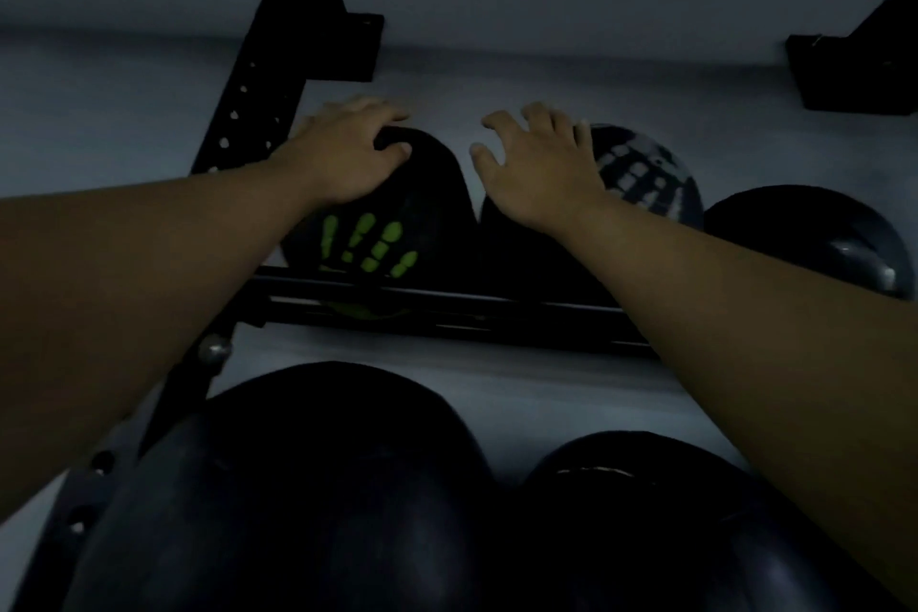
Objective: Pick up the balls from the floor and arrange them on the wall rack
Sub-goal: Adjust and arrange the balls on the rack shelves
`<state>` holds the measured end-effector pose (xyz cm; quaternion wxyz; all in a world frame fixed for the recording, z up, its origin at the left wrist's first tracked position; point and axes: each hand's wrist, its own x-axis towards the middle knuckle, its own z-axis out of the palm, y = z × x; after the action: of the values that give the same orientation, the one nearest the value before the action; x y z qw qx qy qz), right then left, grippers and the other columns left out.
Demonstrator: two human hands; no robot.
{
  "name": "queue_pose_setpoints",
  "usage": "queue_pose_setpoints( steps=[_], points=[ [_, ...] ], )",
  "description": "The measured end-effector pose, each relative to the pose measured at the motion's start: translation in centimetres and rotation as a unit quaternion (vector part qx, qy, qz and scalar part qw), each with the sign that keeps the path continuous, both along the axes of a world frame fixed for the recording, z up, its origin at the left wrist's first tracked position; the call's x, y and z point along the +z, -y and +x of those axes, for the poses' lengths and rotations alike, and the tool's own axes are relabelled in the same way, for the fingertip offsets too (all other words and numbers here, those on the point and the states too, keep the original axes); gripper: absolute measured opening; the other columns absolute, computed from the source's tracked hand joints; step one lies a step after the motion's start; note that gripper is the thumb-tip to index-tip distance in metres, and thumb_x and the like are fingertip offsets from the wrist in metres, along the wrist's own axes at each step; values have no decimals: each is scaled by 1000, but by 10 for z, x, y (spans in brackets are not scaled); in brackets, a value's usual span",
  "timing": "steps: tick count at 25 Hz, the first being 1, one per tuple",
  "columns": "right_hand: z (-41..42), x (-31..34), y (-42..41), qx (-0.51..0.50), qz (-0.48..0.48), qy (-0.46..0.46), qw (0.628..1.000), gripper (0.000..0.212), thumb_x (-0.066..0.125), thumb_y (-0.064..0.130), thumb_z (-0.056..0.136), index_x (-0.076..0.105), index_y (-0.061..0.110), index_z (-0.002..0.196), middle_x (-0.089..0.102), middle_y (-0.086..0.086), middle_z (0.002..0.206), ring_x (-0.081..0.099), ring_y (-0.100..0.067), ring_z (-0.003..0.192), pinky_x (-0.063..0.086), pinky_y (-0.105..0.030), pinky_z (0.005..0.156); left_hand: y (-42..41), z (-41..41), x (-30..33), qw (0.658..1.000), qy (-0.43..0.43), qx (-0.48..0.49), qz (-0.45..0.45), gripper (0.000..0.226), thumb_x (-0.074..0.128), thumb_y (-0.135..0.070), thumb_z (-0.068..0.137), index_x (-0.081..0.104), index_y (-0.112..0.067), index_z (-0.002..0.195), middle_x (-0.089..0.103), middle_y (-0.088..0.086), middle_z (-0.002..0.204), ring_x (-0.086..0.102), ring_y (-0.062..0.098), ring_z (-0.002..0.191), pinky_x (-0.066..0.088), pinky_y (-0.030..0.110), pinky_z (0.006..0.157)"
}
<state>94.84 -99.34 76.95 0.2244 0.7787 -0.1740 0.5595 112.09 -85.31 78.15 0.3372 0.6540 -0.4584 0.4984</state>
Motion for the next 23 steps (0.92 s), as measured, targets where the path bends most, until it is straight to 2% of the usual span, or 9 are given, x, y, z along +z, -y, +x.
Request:
queue_pose_setpoints(
  steps=[2,7,11,14,18,23],
  points=[
    [36,2,-24,11,0,-15,1000,61,30,53,108,33,28,163,25,-15,172,19,-36,159,9,-58,129,-27,29,0,1000,-9,7,8,58,49,-46,104,38,-28,159,32,7,169,30,33,154,24,50,126],
    [111,1,-67,32,33,-56,997,68,31,61,105,27,32,165,18,-12,175,21,-39,157,19,-58,126,-66,85,-5,998,-22,-22,57,64,48,-43,106,26,-26,164,23,10,172,28,29,155,24,37,125],
    [136,-4,-71,0,50,-54,997,67,30,60,105,24,33,166,13,-13,177,10,-41,161,9,-63,128,-61,110,-7,993,-32,-58,94,65,45,-47,106,23,-28,165,24,9,172,29,28,155,26,37,124],
    [136,-11,-62,-10,47,-44,998,68,24,63,106,23,32,167,14,-15,177,4,-34,164,3,-60,130,-42,110,-14,989,-29,-104,96,67,45,-48,106,20,-26,165,28,11,169,37,29,150,31,37,121],
    [128,-13,-51,-22,20,-48,998,70,20,67,105,21,34,166,15,-11,177,3,-28,164,6,-59,130,-24,111,-22,987,-27,-144,58,68,42,-47,107,15,-27,166,20,9,172,35,31,151,31,36,119],
    [129,-13,-52,-17,37,-52,998,71,20,68,104,15,35,167,6,-8,179,-5,-27,165,0,-59,130,-24,120,-21,985,-28,-160,59,69,42,-51,106,13,-30,166,17,4,173,33,27,153,27,27,109]
  ],
)
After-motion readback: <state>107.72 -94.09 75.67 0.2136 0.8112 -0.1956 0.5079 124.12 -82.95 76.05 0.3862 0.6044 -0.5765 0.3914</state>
